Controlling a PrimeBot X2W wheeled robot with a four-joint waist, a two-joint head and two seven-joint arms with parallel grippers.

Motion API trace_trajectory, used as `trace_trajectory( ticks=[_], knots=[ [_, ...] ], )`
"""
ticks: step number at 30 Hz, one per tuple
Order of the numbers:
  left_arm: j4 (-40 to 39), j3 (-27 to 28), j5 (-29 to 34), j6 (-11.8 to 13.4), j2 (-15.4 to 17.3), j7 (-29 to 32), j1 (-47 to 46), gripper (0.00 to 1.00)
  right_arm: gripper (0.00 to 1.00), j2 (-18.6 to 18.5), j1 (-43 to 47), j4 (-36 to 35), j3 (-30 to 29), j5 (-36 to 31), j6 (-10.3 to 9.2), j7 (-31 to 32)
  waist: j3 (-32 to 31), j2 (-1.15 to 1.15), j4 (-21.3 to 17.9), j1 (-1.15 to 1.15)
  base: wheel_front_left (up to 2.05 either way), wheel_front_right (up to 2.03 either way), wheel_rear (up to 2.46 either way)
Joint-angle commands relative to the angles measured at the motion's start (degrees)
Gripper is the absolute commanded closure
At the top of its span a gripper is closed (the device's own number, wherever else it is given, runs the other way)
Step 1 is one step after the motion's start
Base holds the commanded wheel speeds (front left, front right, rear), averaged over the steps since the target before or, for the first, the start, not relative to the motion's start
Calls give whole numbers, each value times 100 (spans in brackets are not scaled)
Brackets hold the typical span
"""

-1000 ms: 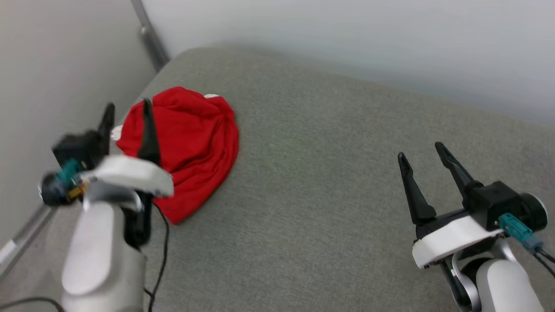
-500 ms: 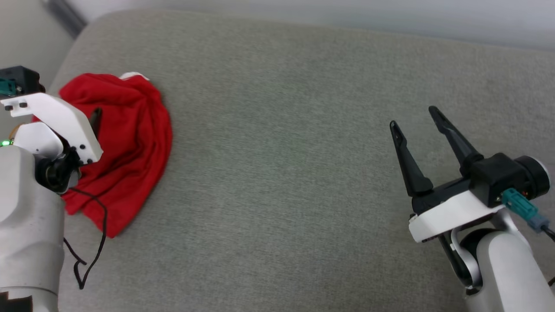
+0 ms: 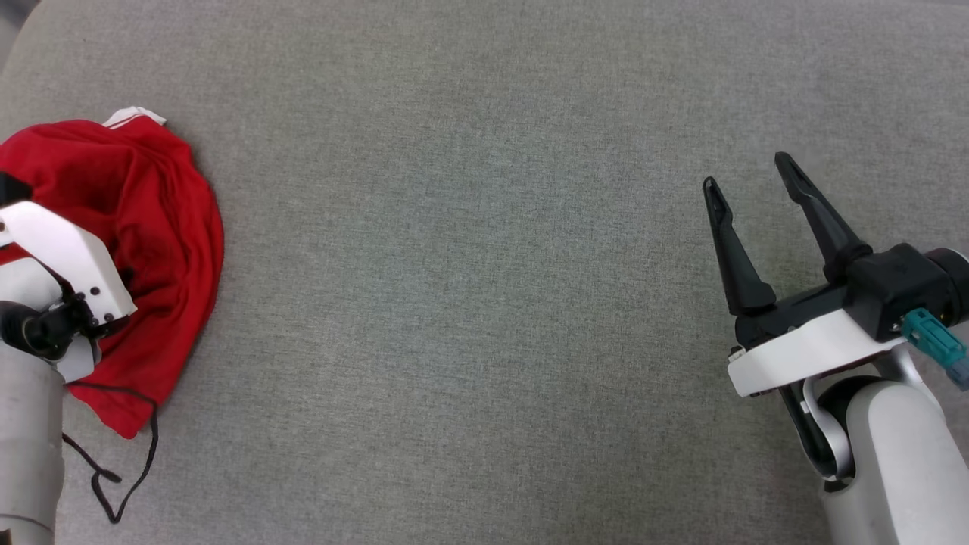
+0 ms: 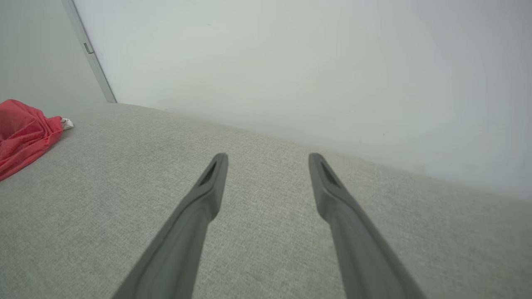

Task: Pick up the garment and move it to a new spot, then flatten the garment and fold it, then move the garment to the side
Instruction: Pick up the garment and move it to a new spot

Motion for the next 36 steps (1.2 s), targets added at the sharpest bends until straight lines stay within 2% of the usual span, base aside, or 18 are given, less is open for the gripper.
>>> trace_trajectory(
  ticks=[1, 7, 8, 17, 23, 29, 36],
  knots=[
    [187, -120, 89, 57, -185, -101, 331, 100, 0, -15, -94, 10, -19, -38, -2, -28, -75, 0, 14, 0, 0, 0, 0],
    [-126, -115, 341, 230, 111, -1084, 37, 100, 0, 42, 55, 87, -51, -19, -2, -44, -432, 0, 57, 0, 0, 0, 0],
    [-126, -115, 341, 230, 111, -1084, 37, 100, 0, 42, 55, 87, -51, -19, -2, -44, -432, 0, 57, 0, 0, 0, 0],
    [-665, -320, 854, 403, 259, -2697, -276, 100, 0, 195, 373, 171, -154, 24, -2, -84, -1122, 0, 32, 0, 0, 0, 0],
    [-1096, -504, 955, 226, 74, -3512, -418, 100, 0, 298, 598, 208, -226, 47, -2, -89, -1537, 0, -150, 0, 0, 0, 0],
    [-1670, -807, 1153, 198, -197, -4050, -357, 100, 0, 384, 821, 218, -304, 55, -2, -73, -1900, 0, -535, 0, 0, 0, 0],
    [-2583, -1217, 1156, 211, -878, -4365, 3, 100, 0, 426, 1054, 117, -436, 4, -2, 44, -2124, 0, -1010, 0, 0, 0, 0]
  ],
)
